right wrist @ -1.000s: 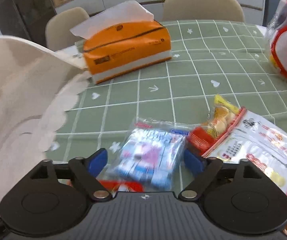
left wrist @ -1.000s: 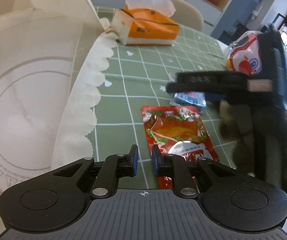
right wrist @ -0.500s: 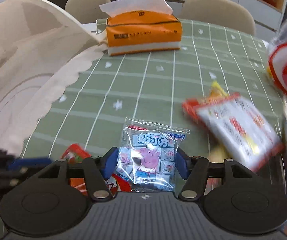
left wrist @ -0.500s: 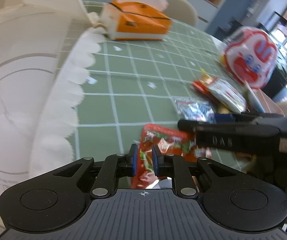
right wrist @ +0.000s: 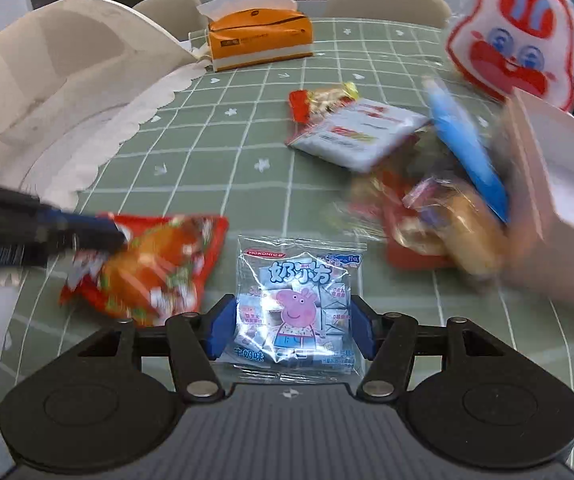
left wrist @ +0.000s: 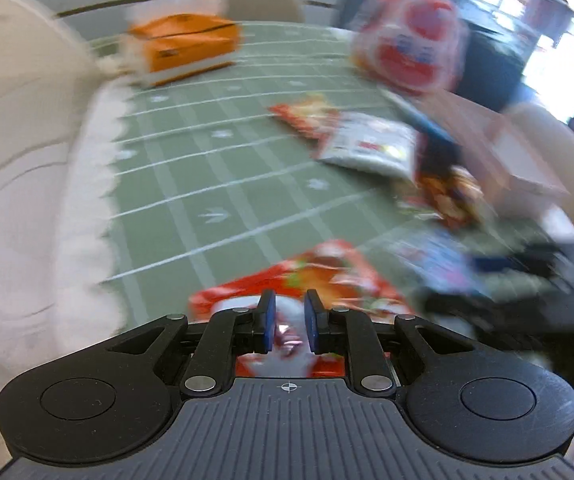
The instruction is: Organize snacks
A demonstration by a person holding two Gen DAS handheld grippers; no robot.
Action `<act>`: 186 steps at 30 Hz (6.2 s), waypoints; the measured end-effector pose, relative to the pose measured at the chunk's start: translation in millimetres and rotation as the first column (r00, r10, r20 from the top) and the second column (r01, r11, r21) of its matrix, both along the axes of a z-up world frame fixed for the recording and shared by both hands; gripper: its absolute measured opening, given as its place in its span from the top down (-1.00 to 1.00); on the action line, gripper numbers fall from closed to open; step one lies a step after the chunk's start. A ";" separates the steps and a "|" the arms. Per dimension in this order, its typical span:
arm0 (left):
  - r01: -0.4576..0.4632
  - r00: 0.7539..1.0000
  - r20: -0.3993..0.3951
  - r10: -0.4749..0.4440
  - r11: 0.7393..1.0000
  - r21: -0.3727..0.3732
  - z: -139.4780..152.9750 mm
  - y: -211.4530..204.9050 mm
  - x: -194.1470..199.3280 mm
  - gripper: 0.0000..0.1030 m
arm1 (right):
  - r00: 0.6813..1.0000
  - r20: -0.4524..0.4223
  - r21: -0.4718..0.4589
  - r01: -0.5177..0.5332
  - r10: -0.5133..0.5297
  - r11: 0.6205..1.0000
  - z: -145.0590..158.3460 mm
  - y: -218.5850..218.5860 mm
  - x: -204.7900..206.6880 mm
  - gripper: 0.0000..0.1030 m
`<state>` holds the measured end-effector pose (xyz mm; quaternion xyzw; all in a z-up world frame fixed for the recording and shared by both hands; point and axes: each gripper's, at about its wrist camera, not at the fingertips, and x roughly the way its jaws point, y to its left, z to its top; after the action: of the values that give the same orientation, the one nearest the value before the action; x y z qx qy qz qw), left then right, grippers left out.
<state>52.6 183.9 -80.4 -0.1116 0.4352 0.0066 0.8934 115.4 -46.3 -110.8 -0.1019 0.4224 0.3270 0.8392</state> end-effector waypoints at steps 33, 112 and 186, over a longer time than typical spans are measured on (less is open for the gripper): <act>0.107 0.994 0.013 -0.111 0.976 0.188 4.8 -96.1 -18.9 0.44 | 0.938 0.096 0.021 0.331 -0.332 0.943 -26.2 -85.5 -57.5 -1.00; 0.391 0.919 0.006 -0.393 0.915 0.103 -18.7 -89.4 -3.9 -0.71 | 0.942 0.133 0.046 0.305 -0.309 0.951 -29.1 -104.9 -68.6 -1.00; 0.041 0.998 -0.034 -0.056 0.934 -0.356 -3.4 -63.2 -45.7 0.41 | 0.995 0.074 0.051 -0.073 0.069 0.996 1.2 -73.7 -41.0 -0.58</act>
<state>6.9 120.8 -83.8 -0.2601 0.4511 -0.0917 0.8488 74.4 -120.0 -109.5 -0.1058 0.3791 0.3639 0.8442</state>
